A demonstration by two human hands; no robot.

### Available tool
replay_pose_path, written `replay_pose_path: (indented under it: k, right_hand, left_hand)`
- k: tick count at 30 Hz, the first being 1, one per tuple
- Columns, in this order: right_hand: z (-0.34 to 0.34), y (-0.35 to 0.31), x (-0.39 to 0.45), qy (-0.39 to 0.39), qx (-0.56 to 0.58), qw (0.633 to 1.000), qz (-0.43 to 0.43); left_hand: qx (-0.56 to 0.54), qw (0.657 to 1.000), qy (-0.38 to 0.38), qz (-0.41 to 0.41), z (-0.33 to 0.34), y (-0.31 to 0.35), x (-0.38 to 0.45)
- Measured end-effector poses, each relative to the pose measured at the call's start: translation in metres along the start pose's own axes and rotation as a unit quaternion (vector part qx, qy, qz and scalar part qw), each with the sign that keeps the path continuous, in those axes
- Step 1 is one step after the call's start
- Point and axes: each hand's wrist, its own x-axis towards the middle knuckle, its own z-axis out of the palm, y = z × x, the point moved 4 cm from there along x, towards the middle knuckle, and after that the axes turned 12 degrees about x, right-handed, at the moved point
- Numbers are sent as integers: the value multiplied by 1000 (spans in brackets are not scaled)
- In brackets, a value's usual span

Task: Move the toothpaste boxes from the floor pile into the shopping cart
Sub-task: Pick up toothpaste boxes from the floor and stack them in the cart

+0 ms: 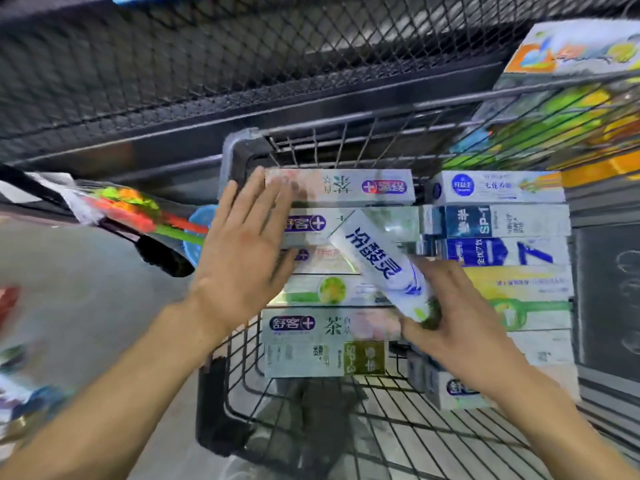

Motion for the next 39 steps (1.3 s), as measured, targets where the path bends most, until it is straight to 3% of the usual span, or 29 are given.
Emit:
replay_pose_path:
  k: [5,9,19,27,34,39]
  right_hand:
    - [33,-11,32,-17,-197,964,-179]
    - [56,-17,59,-20,-246,937,-245]
    - [84,5,88,5,-339,909,-242]
    - [86,-9,77,17,-299,938,-173]
    - [71,-76,41,0,-292,939,-180]
    - [68,-172,5,-8,-296,927,-230]
  left_hand:
    - [-68,994,9,-91,3,-13,-45]
    - [-98,990,9,-103,21,-12,-56]
    - [-122,985,9,-122,26,-10,-55]
    - [-117,987,8,-114,28,-7,-55]
    - [-92,991,-55,-78,5,-22,-66]
    - [-113,980,-25,-160,-40,-78,-151]
